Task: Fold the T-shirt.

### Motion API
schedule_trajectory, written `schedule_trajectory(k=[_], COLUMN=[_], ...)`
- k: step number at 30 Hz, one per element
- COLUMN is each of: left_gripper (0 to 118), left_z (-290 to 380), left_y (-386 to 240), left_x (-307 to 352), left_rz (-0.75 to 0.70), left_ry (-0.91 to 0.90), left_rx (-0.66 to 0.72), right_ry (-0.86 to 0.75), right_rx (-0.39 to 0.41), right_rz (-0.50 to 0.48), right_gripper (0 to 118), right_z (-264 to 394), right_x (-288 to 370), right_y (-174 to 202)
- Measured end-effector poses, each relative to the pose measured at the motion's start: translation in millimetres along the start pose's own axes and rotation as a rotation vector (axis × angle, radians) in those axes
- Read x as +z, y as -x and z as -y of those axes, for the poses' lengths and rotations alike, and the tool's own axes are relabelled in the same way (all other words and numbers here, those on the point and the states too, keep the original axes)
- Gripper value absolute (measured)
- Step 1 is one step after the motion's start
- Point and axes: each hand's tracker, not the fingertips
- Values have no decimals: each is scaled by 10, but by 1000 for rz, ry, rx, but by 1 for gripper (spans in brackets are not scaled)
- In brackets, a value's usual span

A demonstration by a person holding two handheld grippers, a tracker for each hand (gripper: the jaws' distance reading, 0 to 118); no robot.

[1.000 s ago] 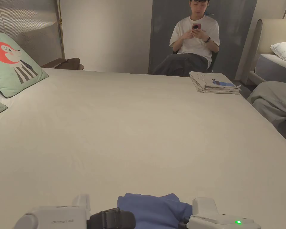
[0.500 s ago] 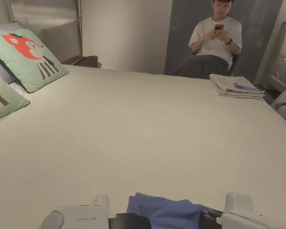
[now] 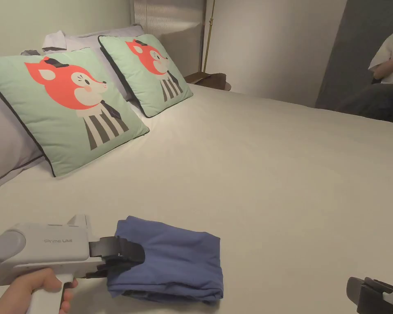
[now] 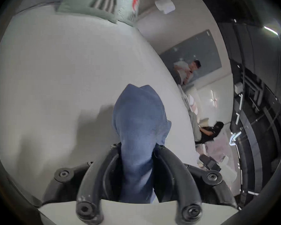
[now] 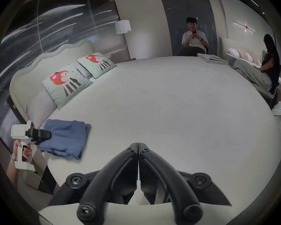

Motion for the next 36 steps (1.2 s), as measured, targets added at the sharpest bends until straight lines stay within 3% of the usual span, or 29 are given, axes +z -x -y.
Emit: schedule_trajectory(k=[4, 6, 8, 9, 10, 15, 19, 21, 22, 23, 27, 31, 36], left_gripper=[21, 31, 62, 91, 109, 110, 110, 103, 87, 54, 1, 0, 0], left_z=[-160, -162, -159, -134, -105, 89, 379, 555, 659, 770, 1283, 1663, 1941], left_y=[145, 169, 156, 94, 15, -515, -1041, -1287, -1429, -1564, -2090, -2552, -3273], left_x=[110, 116, 133, 159, 192, 388, 371, 281, 199, 111, -432, -859, -857], left_rz=[-75, -83, -143, -191, -246, -380, -319, -262, -239, -216, -259, -218, -157], left_ry=[-34, -35, -74, -109, -157, -313, -302, -284, -267, -257, -286, -316, -524], left_rx=[32, 44, 63, 44, 11, -165, -282, -314, -336, -361, -518, -629, -751], right_ry=[25, 25, 21, 20, 16, -29, -78, -101, -120, -143, -223, -331, -510], right_rx=[26, 51, 60, 60, 60, 63, 63, 54, 41, 27, 18, 65, 64], right_rz=[-19, -21, -17, -18, -19, 2, 36, 50, 60, 77, 165, 281, 396], right_gripper=[0, 0, 0, 0, 0, 0, 0, 0, 0, 0, 0, 0, 0], right_z=[-17, -25, -44, -57, -68, -110, -101, -78, -68, -57, -11, 14, -115], right_x=[-104, -120, -107, -80, -59, 120, 318, 449, 521, 592, 928, 1284, 1727], right_y=[177, 216, 232, 218, 205, 59, -125, -241, -311, -378, -661, -907, -1161])
